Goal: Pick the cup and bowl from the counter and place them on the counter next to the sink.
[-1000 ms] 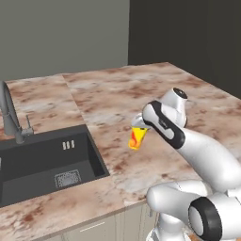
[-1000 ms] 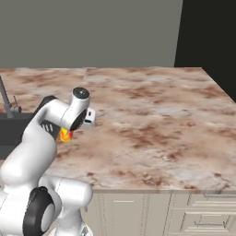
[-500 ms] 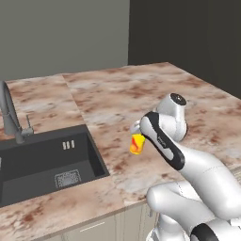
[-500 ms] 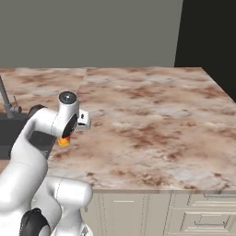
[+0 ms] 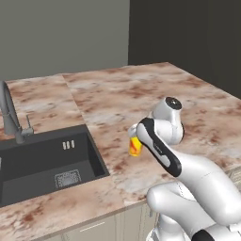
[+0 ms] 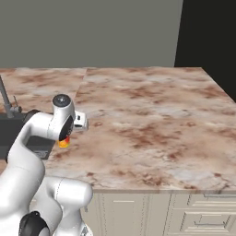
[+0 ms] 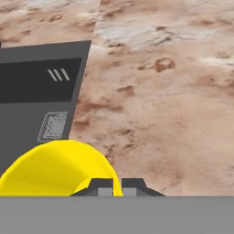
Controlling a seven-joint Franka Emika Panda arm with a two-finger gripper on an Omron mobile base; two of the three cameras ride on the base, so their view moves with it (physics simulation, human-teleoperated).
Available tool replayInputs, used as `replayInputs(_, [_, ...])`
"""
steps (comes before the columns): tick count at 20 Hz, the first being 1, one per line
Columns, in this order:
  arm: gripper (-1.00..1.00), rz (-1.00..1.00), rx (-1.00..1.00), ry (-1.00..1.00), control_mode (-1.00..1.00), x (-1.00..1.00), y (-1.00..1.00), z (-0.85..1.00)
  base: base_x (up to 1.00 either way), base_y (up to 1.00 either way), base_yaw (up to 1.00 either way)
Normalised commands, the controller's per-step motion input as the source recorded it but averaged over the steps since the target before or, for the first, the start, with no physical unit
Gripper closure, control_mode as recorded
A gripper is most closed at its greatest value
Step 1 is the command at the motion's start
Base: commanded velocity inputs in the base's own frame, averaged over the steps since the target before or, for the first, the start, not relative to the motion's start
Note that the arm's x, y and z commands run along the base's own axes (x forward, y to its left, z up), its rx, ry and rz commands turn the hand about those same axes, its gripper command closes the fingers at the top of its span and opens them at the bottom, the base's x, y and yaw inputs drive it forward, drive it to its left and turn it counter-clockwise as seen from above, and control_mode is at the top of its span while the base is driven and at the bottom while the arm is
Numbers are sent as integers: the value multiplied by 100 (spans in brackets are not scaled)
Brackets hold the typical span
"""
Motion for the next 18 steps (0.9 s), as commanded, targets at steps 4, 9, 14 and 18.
replayInputs(4, [100, 0, -2, 0, -100, 11, 36, -3, 0, 0, 0])
replayInputs(9, [100, 0, -1, 0, -100, 6, 27, -2, 0, 0, 0])
replayInputs(14, [100, 0, 0, 0, -100, 10, 3, -23, 0, 0, 0])
replayInputs(18, [100, 0, 0, 0, -100, 8, 1, -34, 0, 0, 0])
